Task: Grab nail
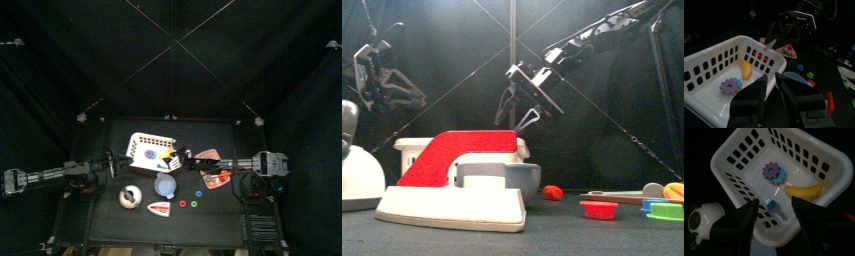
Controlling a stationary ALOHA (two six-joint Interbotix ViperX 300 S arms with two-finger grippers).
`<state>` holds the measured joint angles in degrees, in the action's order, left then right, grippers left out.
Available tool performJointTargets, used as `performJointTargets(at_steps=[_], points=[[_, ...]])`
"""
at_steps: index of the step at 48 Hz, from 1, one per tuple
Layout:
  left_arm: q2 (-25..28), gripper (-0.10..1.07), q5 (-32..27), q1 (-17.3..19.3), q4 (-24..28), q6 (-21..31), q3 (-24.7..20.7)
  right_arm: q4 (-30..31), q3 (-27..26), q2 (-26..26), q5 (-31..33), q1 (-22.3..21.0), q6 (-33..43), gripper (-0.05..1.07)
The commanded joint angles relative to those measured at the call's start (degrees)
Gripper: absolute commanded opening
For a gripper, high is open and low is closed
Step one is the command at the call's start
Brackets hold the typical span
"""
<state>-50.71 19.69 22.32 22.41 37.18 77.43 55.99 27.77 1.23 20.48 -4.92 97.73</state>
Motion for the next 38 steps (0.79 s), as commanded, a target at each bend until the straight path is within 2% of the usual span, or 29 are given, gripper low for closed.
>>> performJointTargets(at_steps=[1, 9, 17, 27, 38], points=[[0.2, 0.65, 0.3, -0.2, -0.1, 0.0, -0.8, -1.1, 1.2, 4.1, 1.1, 2.0, 0.0, 0.89], [0.2, 0.65, 0.2, -0.1, -0.1, 0.0, -0.8, -6.8, 6.2, 7.9, 6.8, 6.3, 0.1, 0.89], [0.2, 0.65, 0.2, -0.1, -0.1, 0.0, -0.7, -14.9, 10.2, 11.2, 15.7, 9.7, 0.3, 0.88], [0.2, 0.65, 0.2, -0.1, -0.1, 0.0, -0.7, -25.2, 13.4, 13.0, 28.0, 11.7, 0.6, 0.88], [0.2, 0.65, 0.2, 0.0, -0.1, 0.0, -0.7, -29.9, 14.9, 12.6, 34.8, 12.1, 1.7, 0.88]])
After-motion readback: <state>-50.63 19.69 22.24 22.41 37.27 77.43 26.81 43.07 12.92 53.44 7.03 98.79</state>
